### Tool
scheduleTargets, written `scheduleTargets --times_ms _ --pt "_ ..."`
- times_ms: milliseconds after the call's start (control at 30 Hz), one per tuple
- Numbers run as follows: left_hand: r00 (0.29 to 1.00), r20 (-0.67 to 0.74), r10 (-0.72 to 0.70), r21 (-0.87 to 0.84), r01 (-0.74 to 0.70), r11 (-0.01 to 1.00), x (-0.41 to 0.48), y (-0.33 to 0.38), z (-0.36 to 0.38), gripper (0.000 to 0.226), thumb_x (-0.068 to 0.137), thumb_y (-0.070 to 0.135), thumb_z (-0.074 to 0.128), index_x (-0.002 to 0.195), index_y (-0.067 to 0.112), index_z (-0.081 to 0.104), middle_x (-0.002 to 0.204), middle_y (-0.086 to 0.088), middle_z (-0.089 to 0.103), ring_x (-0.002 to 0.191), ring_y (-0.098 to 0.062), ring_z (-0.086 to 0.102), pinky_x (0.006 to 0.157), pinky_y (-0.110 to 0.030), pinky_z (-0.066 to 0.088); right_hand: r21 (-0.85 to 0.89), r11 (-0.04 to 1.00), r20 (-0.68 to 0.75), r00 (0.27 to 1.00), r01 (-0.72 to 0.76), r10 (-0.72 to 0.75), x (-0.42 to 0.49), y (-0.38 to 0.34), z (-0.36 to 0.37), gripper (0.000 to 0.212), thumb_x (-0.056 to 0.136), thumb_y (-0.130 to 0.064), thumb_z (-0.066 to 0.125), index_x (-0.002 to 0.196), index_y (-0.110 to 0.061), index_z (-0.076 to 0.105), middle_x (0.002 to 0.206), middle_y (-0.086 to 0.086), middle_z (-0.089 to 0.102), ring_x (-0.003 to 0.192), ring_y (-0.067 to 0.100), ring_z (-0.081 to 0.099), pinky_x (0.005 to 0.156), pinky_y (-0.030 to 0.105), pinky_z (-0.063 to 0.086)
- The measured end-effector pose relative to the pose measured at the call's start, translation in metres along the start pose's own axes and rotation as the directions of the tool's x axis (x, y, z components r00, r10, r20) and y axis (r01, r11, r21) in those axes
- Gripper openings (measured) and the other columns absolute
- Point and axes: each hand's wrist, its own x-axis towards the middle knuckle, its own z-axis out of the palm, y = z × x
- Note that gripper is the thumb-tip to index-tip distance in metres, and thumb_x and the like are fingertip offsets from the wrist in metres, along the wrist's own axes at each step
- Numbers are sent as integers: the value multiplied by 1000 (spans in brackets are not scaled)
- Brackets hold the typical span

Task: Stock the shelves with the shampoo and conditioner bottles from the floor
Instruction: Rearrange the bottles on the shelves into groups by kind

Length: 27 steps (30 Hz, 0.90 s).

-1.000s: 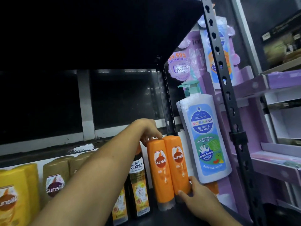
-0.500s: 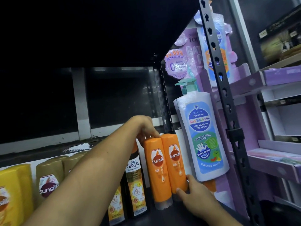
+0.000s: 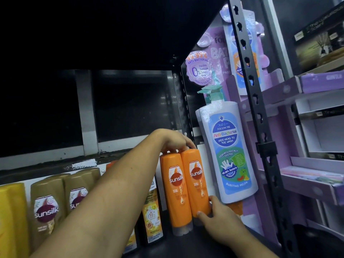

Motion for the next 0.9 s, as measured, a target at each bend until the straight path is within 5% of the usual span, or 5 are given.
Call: scheduleTargets --times_ms 333,467,600,700,900 --pt "993 -91 74 60 -69 996 1 -1 5 36 104 23 58 138 33 62 132 -2 65 116 -33 65 96 -55 57 3 1000 -13 1000 9 -8 1 2 1 69 89 -72 48 146 -39 27 146 -8 50 136 28 50 116 58 36" --pt "959 -245 140 97 -119 988 -9 -3 11 37 109 22 47 142 29 60 145 -2 58 130 -27 57 104 -42 49 0 1000 -16 1000 19 -19 -1 0 -2 65 91 -70 48 145 -38 30 145 -7 52 135 28 49 117 58 33" --pt "677 -718 160 -27 -256 966 -52 -11 42 33 107 35 50 137 30 61 137 4 63 124 -12 57 91 -26 46 19 1000 -32 999 22 -22 -6 -2 -7 57 86 -69 50 133 -40 37 135 -7 59 126 27 55 110 55 40" --pt "511 -858 54 -148 -347 926 -100 -19 96 42 105 37 55 146 32 51 144 10 54 128 -4 48 94 -22 41 54 998 -39 999 37 -35 -14 -5 -10 56 84 -66 55 130 -38 40 128 -5 62 118 27 59 104 54 46" --pt "668 -738 -97 -413 -331 849 -115 -43 187 86 96 37 69 160 44 10 159 16 35 144 -8 40 117 -44 40 80 995 -35 997 66 -63 -26 -8 -18 64 86 -54 66 140 -35 39 134 -1 61 123 28 59 104 54 48"
